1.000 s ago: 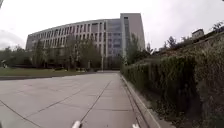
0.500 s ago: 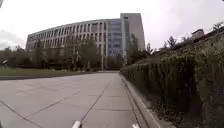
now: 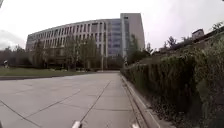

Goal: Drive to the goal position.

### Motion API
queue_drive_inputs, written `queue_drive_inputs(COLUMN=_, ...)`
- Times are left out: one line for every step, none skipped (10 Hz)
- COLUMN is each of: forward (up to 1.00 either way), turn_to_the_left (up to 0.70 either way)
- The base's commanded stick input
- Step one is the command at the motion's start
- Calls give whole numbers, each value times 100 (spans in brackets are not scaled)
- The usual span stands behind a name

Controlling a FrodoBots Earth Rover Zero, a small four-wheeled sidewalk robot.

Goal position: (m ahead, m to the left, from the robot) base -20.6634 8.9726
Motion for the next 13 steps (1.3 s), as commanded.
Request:
queue_drive_inputs(forward=6, turn_to_the_left=0)
queue_drive_inputs(forward=7, turn_to_the_left=0)
queue_drive_inputs(forward=7, turn_to_the_left=0)
queue_drive_inputs(forward=7, turn_to_the_left=0)
queue_drive_inputs(forward=7, turn_to_the_left=0)
queue_drive_inputs(forward=7, turn_to_the_left=0)
queue_drive_inputs(forward=7, turn_to_the_left=0)
queue_drive_inputs(forward=7, turn_to_the_left=0)
queue_drive_inputs(forward=7, turn_to_the_left=0)
queue_drive_inputs(forward=7, turn_to_the_left=0)
queue_drive_inputs(forward=7, turn_to_the_left=0)
queue_drive_inputs(forward=7, turn_to_the_left=0)
queue_drive_inputs(forward=7, turn_to_the_left=0)
